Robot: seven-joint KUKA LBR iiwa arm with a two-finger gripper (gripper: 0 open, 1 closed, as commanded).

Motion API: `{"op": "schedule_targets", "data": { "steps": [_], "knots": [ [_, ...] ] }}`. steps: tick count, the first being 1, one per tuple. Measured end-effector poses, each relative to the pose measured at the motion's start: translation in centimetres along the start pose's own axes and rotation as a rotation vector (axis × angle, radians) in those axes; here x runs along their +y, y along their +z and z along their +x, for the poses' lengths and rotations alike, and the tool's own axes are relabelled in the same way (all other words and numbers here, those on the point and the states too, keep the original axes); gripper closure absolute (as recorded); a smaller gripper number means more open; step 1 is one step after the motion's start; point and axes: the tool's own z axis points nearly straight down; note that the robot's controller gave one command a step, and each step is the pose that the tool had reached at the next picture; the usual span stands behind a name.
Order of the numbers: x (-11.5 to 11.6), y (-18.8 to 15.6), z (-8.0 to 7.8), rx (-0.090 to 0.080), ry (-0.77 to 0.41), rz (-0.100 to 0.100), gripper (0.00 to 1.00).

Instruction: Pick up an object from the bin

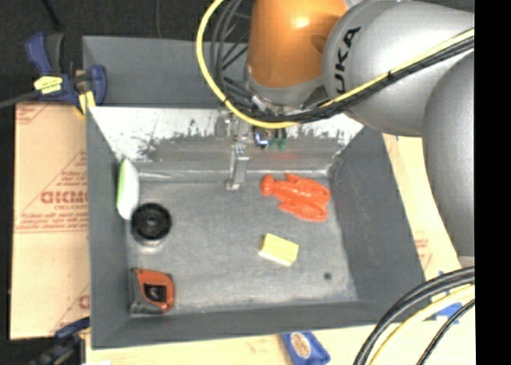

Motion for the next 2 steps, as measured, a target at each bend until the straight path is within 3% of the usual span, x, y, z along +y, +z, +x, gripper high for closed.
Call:
{"op": "schedule_targets", "data": {
  "steps": [1, 2],
  "knots": [
    [0.0, -0.5, -0.1, -0.008, 0.001, -0.001, 0.0],
    [1.9, 2.5, 0.2, -0.011, -0.069, 0.001, 0.0]
  ]
}}
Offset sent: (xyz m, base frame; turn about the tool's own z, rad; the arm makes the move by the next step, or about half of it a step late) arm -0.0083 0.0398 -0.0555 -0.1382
